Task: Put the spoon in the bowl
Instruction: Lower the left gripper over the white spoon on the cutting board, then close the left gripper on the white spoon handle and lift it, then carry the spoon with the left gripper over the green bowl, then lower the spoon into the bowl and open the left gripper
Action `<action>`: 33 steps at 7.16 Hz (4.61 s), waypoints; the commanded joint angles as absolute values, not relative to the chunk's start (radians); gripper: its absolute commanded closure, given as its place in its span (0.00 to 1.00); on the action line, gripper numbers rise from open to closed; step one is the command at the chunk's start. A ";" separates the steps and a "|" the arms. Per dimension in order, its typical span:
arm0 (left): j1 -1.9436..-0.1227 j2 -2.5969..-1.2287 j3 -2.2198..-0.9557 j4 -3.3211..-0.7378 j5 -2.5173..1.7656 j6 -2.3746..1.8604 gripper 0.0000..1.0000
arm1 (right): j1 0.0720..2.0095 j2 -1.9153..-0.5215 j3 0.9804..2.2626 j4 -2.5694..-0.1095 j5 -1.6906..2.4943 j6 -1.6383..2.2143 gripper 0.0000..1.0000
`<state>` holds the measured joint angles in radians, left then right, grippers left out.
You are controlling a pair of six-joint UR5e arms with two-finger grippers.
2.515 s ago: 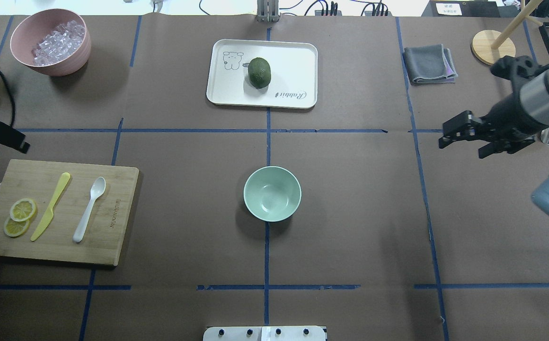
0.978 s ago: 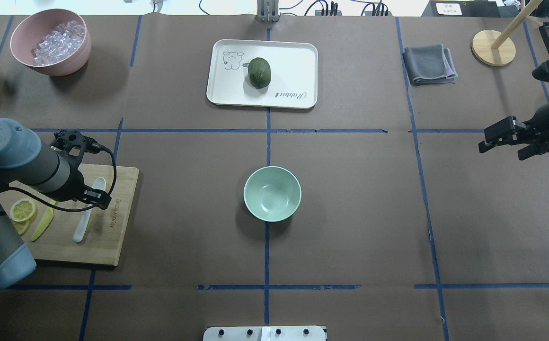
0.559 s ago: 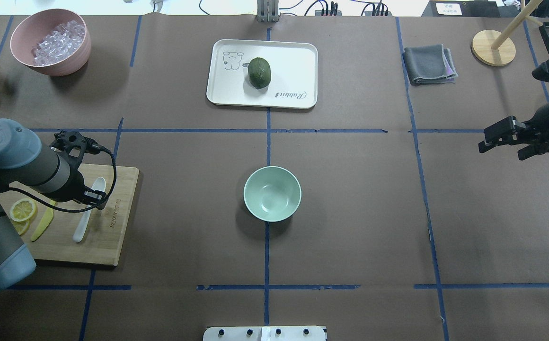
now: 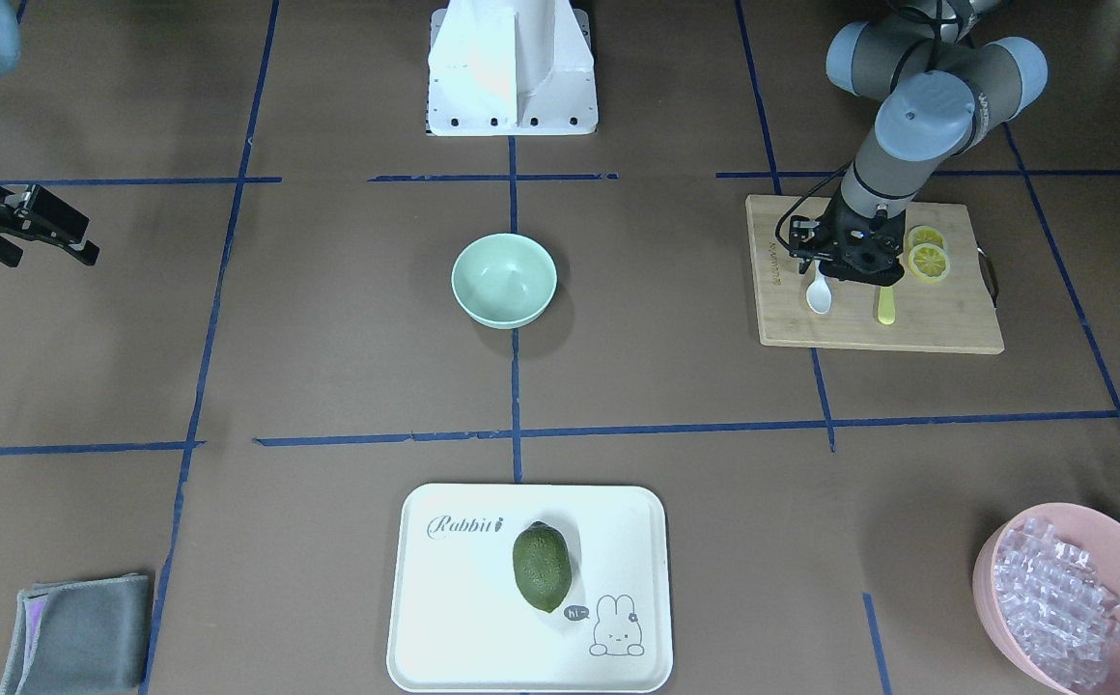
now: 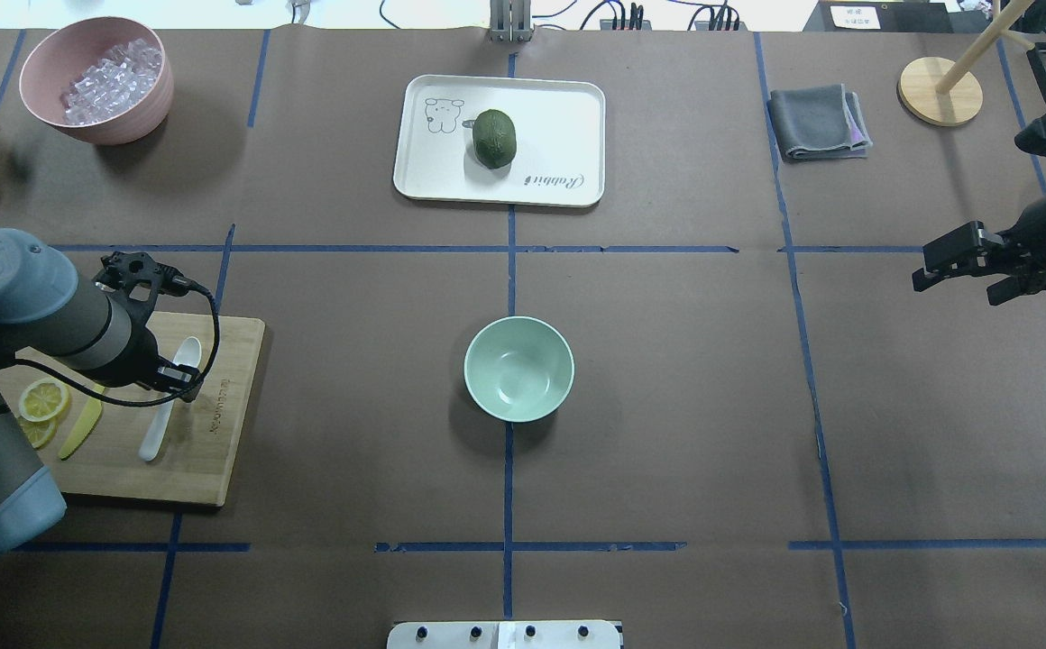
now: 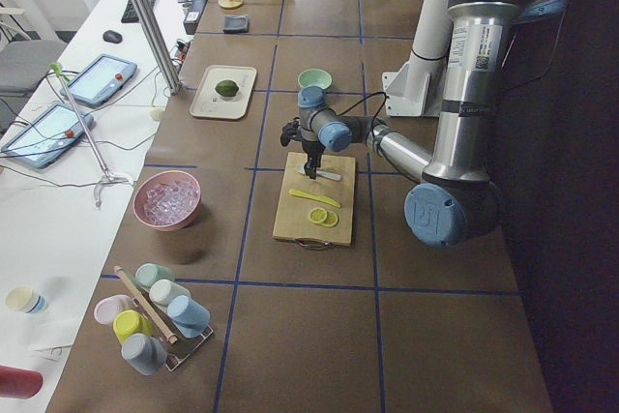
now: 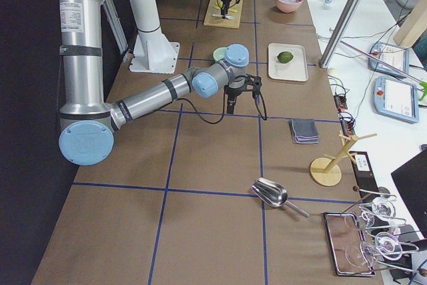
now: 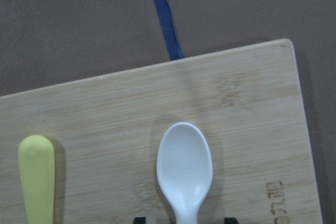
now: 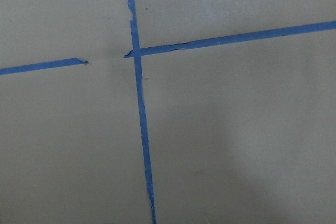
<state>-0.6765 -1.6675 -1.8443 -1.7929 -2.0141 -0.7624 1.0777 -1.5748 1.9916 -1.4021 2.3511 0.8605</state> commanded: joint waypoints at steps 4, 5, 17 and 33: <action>-0.676 -1.666 -1.844 -1.787 -2.016 -0.762 0.67 | 1.080 -1.589 1.999 -1.402 2.352 0.861 0.00; -0.676 -1.667 -1.845 -1.787 -2.016 -0.762 0.73 | 1.080 -1.589 1.997 -1.402 2.352 0.861 0.00; -0.558 -2.260 -1.702 -1.577 -2.083 -0.865 1.00 | 1.189 -1.667 1.990 -1.407 2.353 0.725 0.00; -0.593 -2.300 -1.679 -1.577 -2.020 -0.874 0.16 | 1.210 -1.672 1.965 -1.411 2.353 0.663 0.00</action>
<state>-0.5303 -2.3945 -1.5746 -1.5769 -2.0179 -0.8827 1.1988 -1.6707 1.9741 -1.4048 2.3531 0.6921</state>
